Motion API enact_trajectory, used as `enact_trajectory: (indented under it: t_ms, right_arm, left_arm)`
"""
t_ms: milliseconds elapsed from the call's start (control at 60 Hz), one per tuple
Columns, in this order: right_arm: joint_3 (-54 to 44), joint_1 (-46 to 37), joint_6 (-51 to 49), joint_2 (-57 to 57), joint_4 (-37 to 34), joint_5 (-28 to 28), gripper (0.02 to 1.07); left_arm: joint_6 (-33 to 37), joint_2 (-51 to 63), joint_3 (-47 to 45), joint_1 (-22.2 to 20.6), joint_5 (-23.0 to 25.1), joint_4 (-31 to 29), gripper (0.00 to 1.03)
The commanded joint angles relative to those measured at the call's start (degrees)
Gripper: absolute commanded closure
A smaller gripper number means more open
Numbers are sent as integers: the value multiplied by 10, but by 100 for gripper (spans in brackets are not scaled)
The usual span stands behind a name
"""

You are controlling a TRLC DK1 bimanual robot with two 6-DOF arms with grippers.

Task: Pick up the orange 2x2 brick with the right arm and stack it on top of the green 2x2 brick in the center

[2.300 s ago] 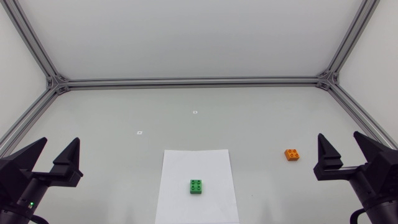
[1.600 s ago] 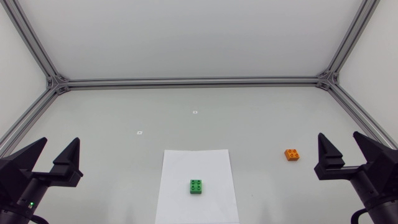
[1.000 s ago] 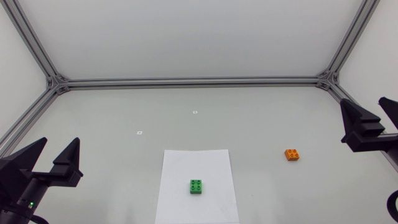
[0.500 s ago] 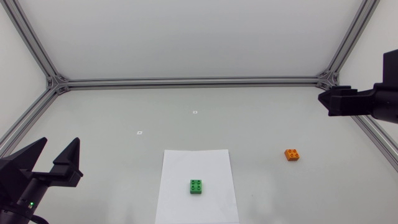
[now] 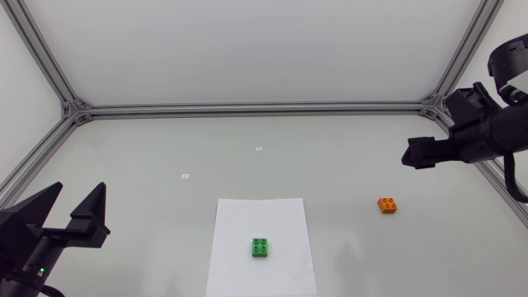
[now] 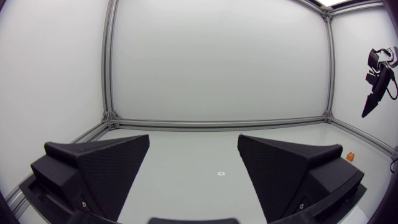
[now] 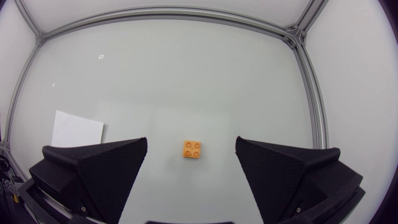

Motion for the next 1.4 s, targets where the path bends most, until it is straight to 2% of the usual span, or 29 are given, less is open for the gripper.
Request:
enact_trajectory:
  t_ms: [0,117,233,633,1383]
  right_arm:
    - [14,-14,-31,58,-17,-2,6]
    - [11,-16,-51,110,-19,3,6]
    - [7,-5,-40,154,-8,32,7]
    - [-5,12,11,259,39,38,7]
    - [-28,-2,44,318,84,34,16]
  left_arm:
    - [8,-5,-23,2,3,-8,4]
    - [8,-5,-23,2,3,-8,4]
    - [8,-5,-23,2,3,-8,4]
    - [8,-5,-23,2,3,-8,4]
    - [8,-5,-23,2,3,-8,4]
